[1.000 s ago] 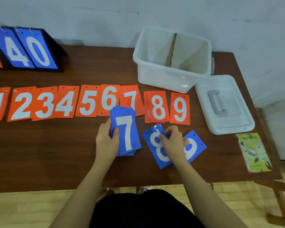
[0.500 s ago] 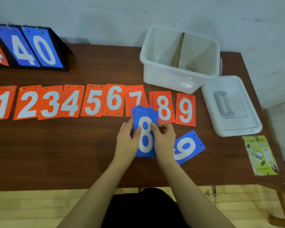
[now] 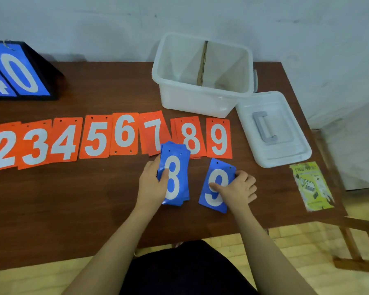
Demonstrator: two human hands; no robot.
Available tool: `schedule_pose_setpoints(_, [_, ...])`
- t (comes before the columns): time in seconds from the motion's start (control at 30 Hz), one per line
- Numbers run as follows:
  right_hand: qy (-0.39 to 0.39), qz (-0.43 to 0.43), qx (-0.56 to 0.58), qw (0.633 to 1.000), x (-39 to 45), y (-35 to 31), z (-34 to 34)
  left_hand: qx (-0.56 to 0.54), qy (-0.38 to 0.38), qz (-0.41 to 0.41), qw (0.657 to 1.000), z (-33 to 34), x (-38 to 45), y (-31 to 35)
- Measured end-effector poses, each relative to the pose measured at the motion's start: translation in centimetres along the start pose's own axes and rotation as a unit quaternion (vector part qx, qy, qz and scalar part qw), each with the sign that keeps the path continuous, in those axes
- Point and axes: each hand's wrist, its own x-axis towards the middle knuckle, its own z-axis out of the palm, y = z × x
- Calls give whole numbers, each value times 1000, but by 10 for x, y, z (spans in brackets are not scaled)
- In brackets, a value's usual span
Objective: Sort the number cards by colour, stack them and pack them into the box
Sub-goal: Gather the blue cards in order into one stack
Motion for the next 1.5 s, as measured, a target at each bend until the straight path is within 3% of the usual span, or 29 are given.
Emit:
schedule_pose_setpoints(0.13, [-24, -67, -7, 997, 0, -4, 3, -16, 11, 2, 1000, 8, -5, 4])
schedule_pose_setpoints(0.23, [16, -36, -24, 999, -1, 2, 2, -32, 25, 5, 999, 11, -9, 5])
schedule_pose_setpoints(0.33, [-3, -35, -35, 999, 0, 7, 1, -52, 40, 9, 998, 14, -11, 5])
schedule_pose_setpoints(0.47, [-56, -79, 57, 994, 4, 12, 1, -33, 60, 31, 997, 16, -15, 3])
schedule_pose_setpoints(0.57, [-112, -91, 297, 944, -2, 10, -19, 4, 84, 60, 995, 14, -16, 2])
schedule_pose_setpoints(0.67, [-169, -128, 423, 881, -9, -7, -42, 22, 93, 84, 992, 16, -20, 9])
schedule_pose_setpoints(0.87, [-218, -222, 432, 846, -33, -44, -38, -44, 99, 123, 986, 20, -37, 50])
schedule_pose_setpoints(1.0, [-245, -253, 466, 812, -43, -52, -28, 24, 100, 118, 988, 10, -39, 54])
schedule_pose_setpoints(1.07, [-217, -302, 451, 811, -42, -50, -22, 128, 88, 168, 974, -2, -39, 44])
schedule_pose_setpoints(1.17, [-196, -362, 351, 841, -33, -43, -14, 292, 4, 277, 915, -10, -32, 20])
schedule_pose_setpoints(1.27, [-240, -356, 228, 874, -26, -33, 1, 379, -41, 275, 883, -4, -28, 1])
schedule_pose_setpoints(1.33, [-246, -341, 223, 880, -26, -29, 10, 401, -28, 282, 871, 0, -27, -4])
schedule_pose_setpoints(1.43, [-232, -305, 266, 885, -31, -28, 14, 402, 26, 267, 876, -4, -29, -14])
schedule_pose_setpoints(1.5, [-223, -282, 288, 888, -33, -27, 15, 332, 79, 187, 921, -6, -35, -19])
